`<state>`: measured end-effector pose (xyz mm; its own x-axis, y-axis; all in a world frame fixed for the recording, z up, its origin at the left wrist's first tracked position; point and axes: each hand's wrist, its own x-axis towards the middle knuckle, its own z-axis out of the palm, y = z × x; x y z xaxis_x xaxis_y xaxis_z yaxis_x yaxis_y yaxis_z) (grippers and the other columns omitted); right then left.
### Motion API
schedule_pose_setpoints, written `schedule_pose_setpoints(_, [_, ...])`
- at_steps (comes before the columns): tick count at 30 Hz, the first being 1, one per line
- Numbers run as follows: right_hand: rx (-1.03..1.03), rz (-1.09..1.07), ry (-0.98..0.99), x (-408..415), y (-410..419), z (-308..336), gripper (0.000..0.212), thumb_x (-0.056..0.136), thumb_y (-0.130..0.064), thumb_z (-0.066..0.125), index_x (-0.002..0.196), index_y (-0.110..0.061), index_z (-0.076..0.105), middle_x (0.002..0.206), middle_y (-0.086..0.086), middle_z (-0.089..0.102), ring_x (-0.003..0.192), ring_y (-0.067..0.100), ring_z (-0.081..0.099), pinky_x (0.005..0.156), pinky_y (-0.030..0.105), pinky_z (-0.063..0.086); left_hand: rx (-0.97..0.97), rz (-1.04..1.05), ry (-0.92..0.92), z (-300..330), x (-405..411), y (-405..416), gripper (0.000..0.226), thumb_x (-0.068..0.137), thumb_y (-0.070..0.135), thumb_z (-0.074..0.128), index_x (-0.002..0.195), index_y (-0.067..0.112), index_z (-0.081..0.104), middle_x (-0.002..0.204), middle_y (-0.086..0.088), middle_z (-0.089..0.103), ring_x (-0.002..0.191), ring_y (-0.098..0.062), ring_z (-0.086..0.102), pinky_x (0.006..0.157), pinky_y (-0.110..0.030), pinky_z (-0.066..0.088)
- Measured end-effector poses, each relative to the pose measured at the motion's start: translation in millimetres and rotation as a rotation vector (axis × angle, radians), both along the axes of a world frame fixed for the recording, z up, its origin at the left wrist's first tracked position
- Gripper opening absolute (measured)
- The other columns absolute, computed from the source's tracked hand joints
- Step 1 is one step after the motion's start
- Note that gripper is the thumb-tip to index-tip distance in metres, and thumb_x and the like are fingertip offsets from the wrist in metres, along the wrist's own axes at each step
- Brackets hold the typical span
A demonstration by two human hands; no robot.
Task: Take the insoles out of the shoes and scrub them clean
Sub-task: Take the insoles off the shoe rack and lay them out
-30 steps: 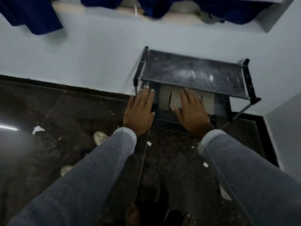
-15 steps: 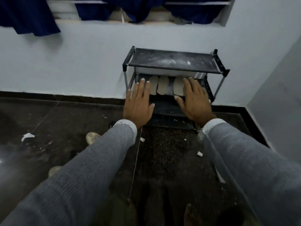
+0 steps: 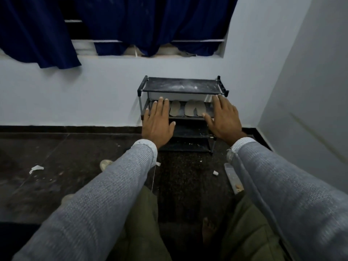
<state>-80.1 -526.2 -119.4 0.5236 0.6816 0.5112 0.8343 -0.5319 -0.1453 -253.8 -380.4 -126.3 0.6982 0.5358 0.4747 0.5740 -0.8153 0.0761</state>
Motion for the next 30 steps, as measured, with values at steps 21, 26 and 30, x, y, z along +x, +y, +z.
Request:
schedule_pose_setpoints(21, [-0.132, -0.062, 0.297, 113.0, 69.3, -119.7, 0.069, 0.093, -0.055, 0.043, 0.148, -0.017, 0.024, 0.149, 0.011, 0.035, 0.137, 0.03, 0.035, 0.11, 0.053, 0.032, -0.263, -0.056, 0.145, -113.0, 120.1, 73.2, 0.076, 0.093, 0.045, 0.048, 0.152, 0.013, 0.01, 0.152, -0.011, 0.03, 0.135, -0.028, 0.038, 0.11, -0.047, 0.033])
schedule_pose_setpoints(26, [-0.125, -0.074, 0.447, 173.8, 118.9, -168.3, 0.07, 0.095, -0.049, 0.047, 0.149, -0.015, 0.021, 0.144, 0.016, 0.042, 0.128, 0.035, 0.044, 0.104, 0.049, 0.039, -0.452, -0.043, 0.131, -155.8, 199.5, 115.7, 0.074, 0.094, 0.044, 0.047, 0.152, 0.024, 0.005, 0.141, -0.011, 0.041, 0.119, -0.031, 0.052, 0.093, -0.047, 0.046])
schedule_pose_setpoints(30, [-0.137, -0.054, 0.587, 223.2, 159.9, -204.0, 0.069, 0.095, -0.052, 0.044, 0.15, -0.02, 0.016, 0.14, 0.018, 0.046, 0.122, 0.036, 0.051, 0.099, 0.049, 0.044, -0.586, -0.012, 0.093, -188.3, 267.5, 148.7, 0.073, 0.094, 0.043, 0.049, 0.151, 0.032, 0.004, 0.139, -0.009, 0.042, 0.118, -0.03, 0.052, 0.09, -0.046, 0.045])
